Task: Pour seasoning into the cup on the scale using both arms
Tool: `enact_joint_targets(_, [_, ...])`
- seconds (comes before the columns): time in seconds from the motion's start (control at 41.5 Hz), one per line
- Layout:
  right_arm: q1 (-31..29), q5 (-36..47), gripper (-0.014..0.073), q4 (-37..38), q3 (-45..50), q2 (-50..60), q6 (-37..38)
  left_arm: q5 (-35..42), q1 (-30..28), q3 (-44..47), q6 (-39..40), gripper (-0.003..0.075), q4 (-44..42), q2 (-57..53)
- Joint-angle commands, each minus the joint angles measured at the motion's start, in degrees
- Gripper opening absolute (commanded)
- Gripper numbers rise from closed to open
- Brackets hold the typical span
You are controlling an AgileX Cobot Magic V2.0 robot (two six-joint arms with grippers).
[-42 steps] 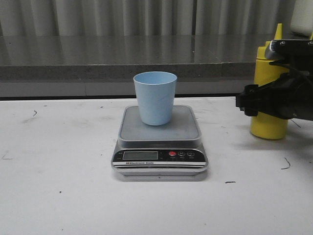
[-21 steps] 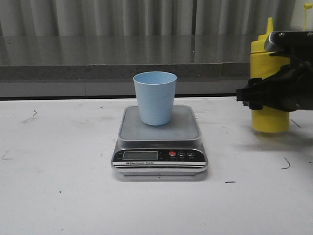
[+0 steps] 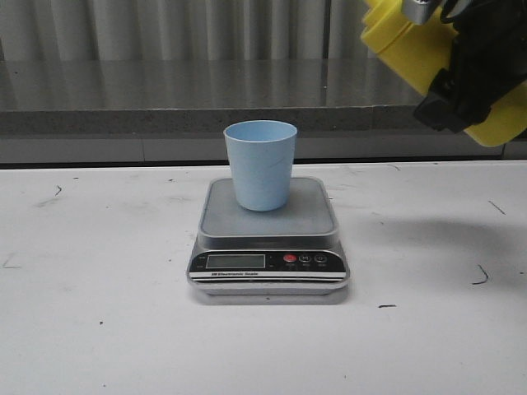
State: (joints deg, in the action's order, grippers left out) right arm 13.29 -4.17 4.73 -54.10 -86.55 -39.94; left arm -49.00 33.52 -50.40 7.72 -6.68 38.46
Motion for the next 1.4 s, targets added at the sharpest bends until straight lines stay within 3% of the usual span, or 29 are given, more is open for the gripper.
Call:
enact_joint_targets(0.0, [1.9, -2.9, 0.0277, 1.9, -6.1, 2.3, -5.0, 3.7, 0.4, -1.4, 0.6, 0.0400, 0.0, -0.1])
enact_joint_targets(0.193, [6.3, -13.1, 0.0277, 11.1, -13.6, -0.1, -4.5, 3.7, 0.4, -1.4, 0.6, 0.0400, 0.0, -0.1])
enact_joint_targets(0.313, [8.8, -22.1, 0.0276, 19.6, -19.5, -3.2, 3.0, 3.7, 0.4, -1.4, 0.6, 0.0400, 0.0, -0.1])
enact_joint_targets(0.482, [13.5, -30.3, 0.0276, 39.3, -23.0, -7.1, 9.9, 3.7, 0.4, -1.4, 0.6, 0.0400, 0.0, -0.1])
enact_joint_targets(0.602, [16.0, -32.7, 0.0276, 49.0, -23.0, -8.5, 12.0, 3.7, 0.4, -1.4, 0.6, 0.0400, 0.0, -0.1])
enact_joint_targets(0.795, [18.5, -35.2, 0.0276, 57.6, -23.0, -9.7, 15.2, 3.7, 0.4, -1.4, 0.6, 0.0400, 0.0, -0.1])
enact_joint_targets(1.108, [20.2, -39.2, 0.0276, 66.4, -23.0, -10.2, 15.2, 3.7, 0.4, -1.4, 0.6, 0.0400, 0.0, -0.1])
enact_joint_targets(1.373, [20.2, -41.1, 0.0276, 78.8, -23.0, -10.2, 15.3, 3.7, 0.4, -1.4, 0.6, 0.0400, 0.0, -0.1])
